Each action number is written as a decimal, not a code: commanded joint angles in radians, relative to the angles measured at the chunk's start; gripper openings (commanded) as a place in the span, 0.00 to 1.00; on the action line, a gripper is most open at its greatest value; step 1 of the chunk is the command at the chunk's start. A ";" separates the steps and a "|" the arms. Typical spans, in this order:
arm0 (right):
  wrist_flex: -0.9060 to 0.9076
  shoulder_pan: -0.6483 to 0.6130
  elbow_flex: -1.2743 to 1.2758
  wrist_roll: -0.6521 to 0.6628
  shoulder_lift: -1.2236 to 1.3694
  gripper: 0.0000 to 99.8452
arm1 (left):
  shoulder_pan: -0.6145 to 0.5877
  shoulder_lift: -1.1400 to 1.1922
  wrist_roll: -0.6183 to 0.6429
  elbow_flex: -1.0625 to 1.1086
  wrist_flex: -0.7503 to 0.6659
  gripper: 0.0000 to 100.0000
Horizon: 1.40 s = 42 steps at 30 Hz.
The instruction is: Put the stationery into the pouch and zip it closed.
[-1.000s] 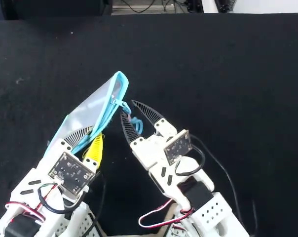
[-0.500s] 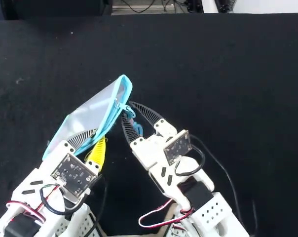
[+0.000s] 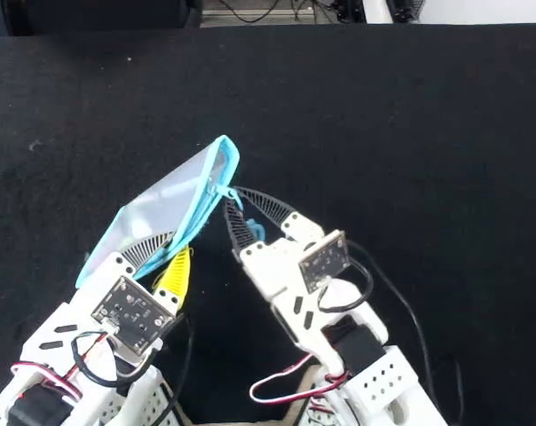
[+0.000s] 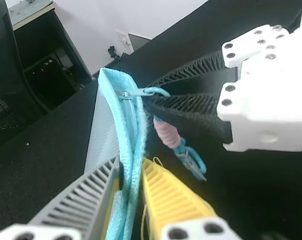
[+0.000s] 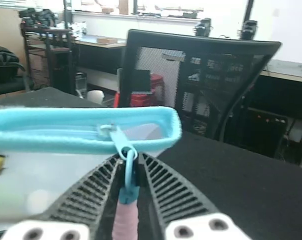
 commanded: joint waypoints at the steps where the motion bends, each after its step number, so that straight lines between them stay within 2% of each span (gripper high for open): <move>1: 0.143 0.025 -0.113 0.002 0.012 0.01 | 0.015 -0.002 0.011 -0.071 0.002 0.03; 3: 0.250 0.025 -0.197 0.002 0.053 0.01 | 0.015 -0.002 0.011 -0.071 0.002 0.03; 5: 0.284 0.029 -0.243 0.002 0.107 0.01 | 0.015 -0.002 0.011 -0.071 0.002 0.03; 10: 0.224 0.029 -0.246 0.002 0.200 0.01 | 0.015 -0.002 0.011 -0.071 0.002 0.03; 25: 0.227 0.034 -0.259 0.008 0.203 0.01 | 0.024 -0.002 0.011 -0.062 0.008 0.03; 32: 0.180 0.141 -0.259 0.002 0.203 0.01 | 0.025 -0.002 0.011 -0.062 0.009 0.03; 42: 0.176 0.149 -0.251 0.002 0.203 0.01 | 0.025 -0.002 0.011 -0.062 0.009 0.03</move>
